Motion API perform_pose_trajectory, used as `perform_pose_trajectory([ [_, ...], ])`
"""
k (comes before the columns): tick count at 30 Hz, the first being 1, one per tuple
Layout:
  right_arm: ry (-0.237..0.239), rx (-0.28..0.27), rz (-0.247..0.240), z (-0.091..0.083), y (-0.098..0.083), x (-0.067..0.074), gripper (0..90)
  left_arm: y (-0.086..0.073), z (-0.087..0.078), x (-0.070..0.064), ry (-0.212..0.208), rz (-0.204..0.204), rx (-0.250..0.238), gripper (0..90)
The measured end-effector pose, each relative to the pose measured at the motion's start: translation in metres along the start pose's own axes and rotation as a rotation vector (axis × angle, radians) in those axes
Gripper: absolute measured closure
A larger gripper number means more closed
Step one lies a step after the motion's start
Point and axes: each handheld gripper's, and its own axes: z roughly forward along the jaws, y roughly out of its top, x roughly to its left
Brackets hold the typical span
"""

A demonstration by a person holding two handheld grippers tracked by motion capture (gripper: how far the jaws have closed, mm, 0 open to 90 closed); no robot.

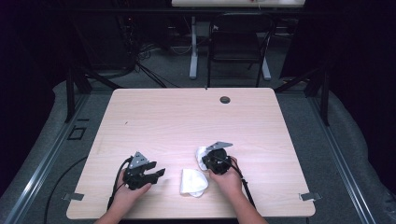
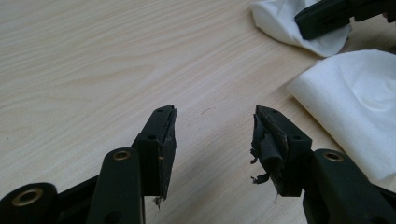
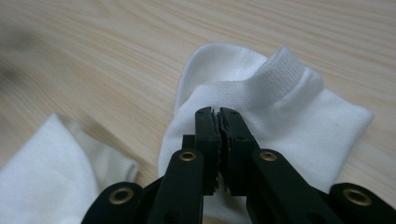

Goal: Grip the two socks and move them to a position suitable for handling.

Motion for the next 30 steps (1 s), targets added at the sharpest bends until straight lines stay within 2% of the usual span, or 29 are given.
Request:
perform_pose_trajectory([
  [5,0.013,0.015,-0.049,0.008,0.007,0.014,86.6,0.000,0.000,-0.001,-0.005,-0.003,0.000,49.6],
  [10,0.021,0.003,-0.043,0.008,0.010,0.018,84.3,0.000,0.000,-0.002,-0.008,0.005,0.002,49.7],
  [13,0.030,-0.030,-0.034,-0.003,0.013,0.018,83.0,0.000,0.000,-0.002,-0.002,0.004,0.001,49.6],
  [18,0.036,-0.069,-0.042,-0.032,0.012,0.017,79.8,0.000,0.000,-0.004,-0.005,0.004,-0.003,49.6],
  [19,0.036,-0.069,-0.042,-0.032,0.012,0.017,79.8,0.000,0.000,-0.004,-0.005,0.004,-0.003,49.6],
  [20,0.042,-0.087,-0.033,-0.044,0.008,0.017,77.7,0.000,-0.001,-0.004,-0.008,0.007,-0.002,49.6],
  [24,0.061,-0.094,-0.019,-0.064,-0.004,0.018,75.4,0.000,0.000,-0.006,-0.006,0.012,-0.001,49.6],
  [29,0.067,-0.063,-0.014,-0.070,-0.019,0.019,71.9,0.000,0.001,-0.008,-0.010,0.018,0.000,49.6],
  [30,0.064,-0.066,-0.014,-0.069,-0.027,0.020,70.9,0.000,0.001,-0.008,-0.013,0.021,0.000,49.6],
])
